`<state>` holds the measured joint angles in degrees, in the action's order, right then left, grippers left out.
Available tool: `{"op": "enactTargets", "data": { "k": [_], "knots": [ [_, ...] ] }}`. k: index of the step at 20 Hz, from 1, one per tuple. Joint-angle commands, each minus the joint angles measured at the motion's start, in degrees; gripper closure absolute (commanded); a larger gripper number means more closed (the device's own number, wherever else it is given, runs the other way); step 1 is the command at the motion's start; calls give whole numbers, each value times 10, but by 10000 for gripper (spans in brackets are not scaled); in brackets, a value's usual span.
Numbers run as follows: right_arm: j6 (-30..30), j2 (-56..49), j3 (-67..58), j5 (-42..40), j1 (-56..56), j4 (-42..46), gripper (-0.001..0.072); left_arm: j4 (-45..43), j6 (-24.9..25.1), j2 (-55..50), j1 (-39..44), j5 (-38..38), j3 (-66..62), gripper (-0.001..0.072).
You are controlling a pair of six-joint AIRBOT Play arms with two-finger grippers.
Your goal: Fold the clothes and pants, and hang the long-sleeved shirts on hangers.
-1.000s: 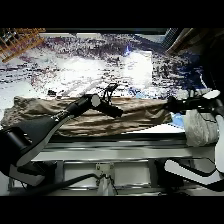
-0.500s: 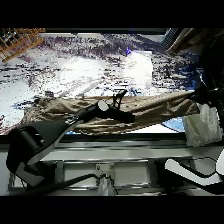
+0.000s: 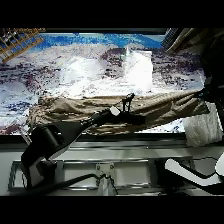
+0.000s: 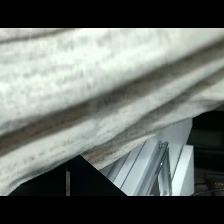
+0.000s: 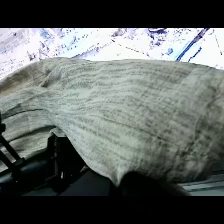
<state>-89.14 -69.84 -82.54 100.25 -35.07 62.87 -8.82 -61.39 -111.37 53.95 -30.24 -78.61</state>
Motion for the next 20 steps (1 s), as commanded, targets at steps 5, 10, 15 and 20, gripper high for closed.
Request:
{"op": "enactTargets", "data": {
  "k": [5,10,15,20],
  "knots": [
    [-19,4,-8,13,17,-1,693,25,1,-26,5,-57,-18,694],
    [-31,5,-8,5,80,-1,693,1,31,40,-81,-237,-17,695],
    [-86,7,-8,-46,219,12,693,-217,-20,141,-253,-276,-16,694],
    [-163,5,-5,-147,420,49,691,-225,-27,180,-437,-401,-16,694]
  ]
}}
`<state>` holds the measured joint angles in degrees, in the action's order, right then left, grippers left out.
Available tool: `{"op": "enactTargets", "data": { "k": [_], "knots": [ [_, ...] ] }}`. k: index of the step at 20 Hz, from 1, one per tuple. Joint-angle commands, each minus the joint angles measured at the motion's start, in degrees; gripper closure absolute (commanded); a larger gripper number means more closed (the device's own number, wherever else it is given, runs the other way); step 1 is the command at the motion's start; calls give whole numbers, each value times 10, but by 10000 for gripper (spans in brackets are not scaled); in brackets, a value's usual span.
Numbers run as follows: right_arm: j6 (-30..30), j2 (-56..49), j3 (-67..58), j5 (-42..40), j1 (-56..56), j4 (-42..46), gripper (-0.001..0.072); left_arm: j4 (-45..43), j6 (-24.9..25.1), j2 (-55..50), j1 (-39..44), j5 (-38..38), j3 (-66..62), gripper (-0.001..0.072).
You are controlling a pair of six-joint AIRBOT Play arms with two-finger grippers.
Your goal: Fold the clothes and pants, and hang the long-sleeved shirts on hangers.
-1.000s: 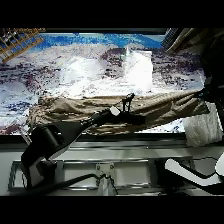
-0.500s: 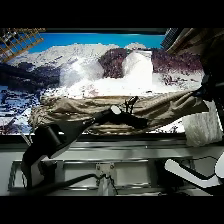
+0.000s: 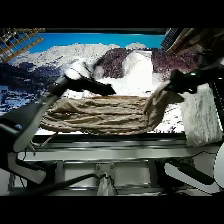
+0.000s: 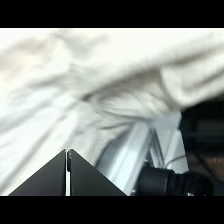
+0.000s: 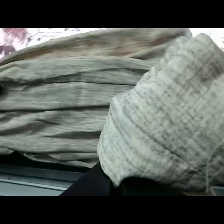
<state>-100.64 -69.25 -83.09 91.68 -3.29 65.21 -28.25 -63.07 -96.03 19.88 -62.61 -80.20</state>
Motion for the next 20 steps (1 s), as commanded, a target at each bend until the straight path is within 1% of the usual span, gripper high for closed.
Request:
{"op": "enactTargets", "data": {
  "k": [1,2,4,6,8,11,14,15,16,17,18,19,20],
  "knots": [
    [-65,-3,1,-74,138,42,691,-30,-10,36,-127,-94,0,694],
    [-83,-8,1,-77,167,57,691,-31,-10,48,-158,-110,1,694],
    [-101,-28,1,-84,215,67,691,-31,-8,75,-213,-136,1,694],
    [-113,-60,1,-118,256,64,691,-31,-6,103,-260,-162,1,694],
    [-113,-103,0,-158,298,40,691,-31,-6,130,-294,-183,1,694],
    [-87,-174,0,-211,360,-7,691,-33,-6,162,-325,-206,1,694],
    [-59,-230,0,-267,408,-25,690,-40,-6,184,-340,-212,1,694],
    [-41,-244,0,-280,418,-40,675,-49,-7,187,-340,-212,1,694],
    [-32,-255,0,-283,425,-53,475,-57,-10,187,-340,-213,1,694],
    [-31,-258,0,-278,427,-51,222,-66,-15,187,-340,-212,3,694],
    [-31,-257,0,-267,427,-36,125,-65,-15,187,-340,-213,8,694],
    [-31,-252,0,-251,422,-10,145,-65,-15,187,-340,-213,13,694],
    [-32,-244,0,-229,414,30,145,-65,-15,187,-340,-212,18,694]
  ]
}}
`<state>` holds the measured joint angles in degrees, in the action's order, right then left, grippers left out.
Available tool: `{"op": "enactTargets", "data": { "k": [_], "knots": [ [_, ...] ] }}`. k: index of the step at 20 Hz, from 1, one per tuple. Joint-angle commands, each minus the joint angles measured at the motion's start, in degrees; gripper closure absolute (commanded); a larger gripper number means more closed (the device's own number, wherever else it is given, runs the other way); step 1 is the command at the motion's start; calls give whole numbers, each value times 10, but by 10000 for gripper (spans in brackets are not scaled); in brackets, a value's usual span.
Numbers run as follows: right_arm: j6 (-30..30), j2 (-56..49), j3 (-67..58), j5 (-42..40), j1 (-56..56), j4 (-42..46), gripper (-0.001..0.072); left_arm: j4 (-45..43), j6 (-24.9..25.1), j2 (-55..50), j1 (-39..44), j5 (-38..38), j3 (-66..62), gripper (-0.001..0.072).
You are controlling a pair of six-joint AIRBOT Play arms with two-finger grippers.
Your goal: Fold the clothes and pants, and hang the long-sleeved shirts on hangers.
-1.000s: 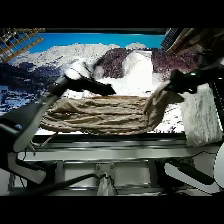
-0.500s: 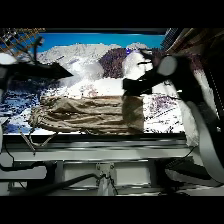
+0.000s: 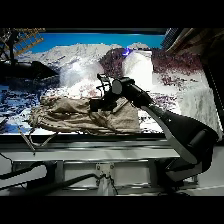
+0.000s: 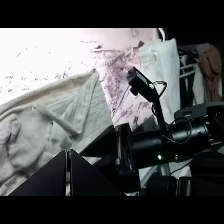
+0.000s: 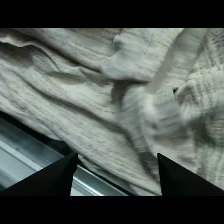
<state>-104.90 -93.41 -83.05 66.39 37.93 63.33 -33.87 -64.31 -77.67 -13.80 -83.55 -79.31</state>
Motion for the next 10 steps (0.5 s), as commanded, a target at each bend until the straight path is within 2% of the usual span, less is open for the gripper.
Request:
{"op": "enactTargets", "data": {
  "k": [1,4,6,8,10],
  "knots": [
    [11,6,0,50,-8,91,146,-9,-2,5,-3,-3,15,694],
    [14,48,6,140,-59,274,146,-9,3,14,-3,-2,34,694],
    [15,90,42,151,-118,349,147,-9,12,20,-3,-2,49,694],
    [15,141,111,124,-205,336,268,-9,22,28,-3,1,72,694],
    [37,185,201,65,-303,246,272,-9,25,40,-1,18,102,694]
  ]
}}
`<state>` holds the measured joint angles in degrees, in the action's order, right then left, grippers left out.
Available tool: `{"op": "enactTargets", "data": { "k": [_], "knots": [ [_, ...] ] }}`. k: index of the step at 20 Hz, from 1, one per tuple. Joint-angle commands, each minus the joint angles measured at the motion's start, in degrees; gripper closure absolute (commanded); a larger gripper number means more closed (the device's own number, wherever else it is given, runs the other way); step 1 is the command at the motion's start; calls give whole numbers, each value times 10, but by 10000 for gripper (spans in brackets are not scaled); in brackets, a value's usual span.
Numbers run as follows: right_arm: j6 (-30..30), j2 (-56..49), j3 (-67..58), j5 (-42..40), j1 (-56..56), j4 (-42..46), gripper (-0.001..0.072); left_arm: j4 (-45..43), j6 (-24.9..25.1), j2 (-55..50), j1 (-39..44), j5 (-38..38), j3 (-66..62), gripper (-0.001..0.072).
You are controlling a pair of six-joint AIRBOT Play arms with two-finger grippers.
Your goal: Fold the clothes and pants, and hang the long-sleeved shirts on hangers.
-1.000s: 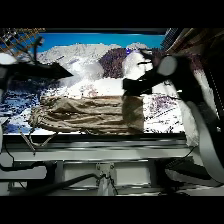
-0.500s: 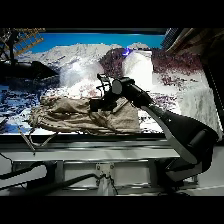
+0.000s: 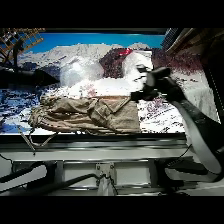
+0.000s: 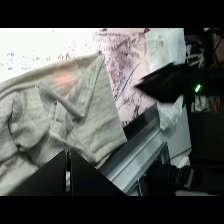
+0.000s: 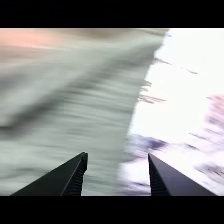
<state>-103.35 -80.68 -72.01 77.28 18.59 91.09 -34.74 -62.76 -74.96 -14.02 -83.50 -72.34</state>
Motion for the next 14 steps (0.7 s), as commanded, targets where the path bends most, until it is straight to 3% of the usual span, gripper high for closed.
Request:
{"op": "enactTargets", "data": {
  "k": [1,4,6,11,14],
  "knots": [
    [62,70,132,-73,-154,-103,265,0,13,21,6,32,50,694],
    [253,67,236,-122,-265,-340,249,0,13,45,32,90,103,694],
    [333,54,274,-138,-297,-419,249,-1,12,59,68,134,130,694],
    [401,3,290,-158,-284,-502,249,-65,-38,63,192,228,140,694],
    [408,-20,290,-175,-256,-525,250,-69,-42,63,229,231,140,694]
  ]
}}
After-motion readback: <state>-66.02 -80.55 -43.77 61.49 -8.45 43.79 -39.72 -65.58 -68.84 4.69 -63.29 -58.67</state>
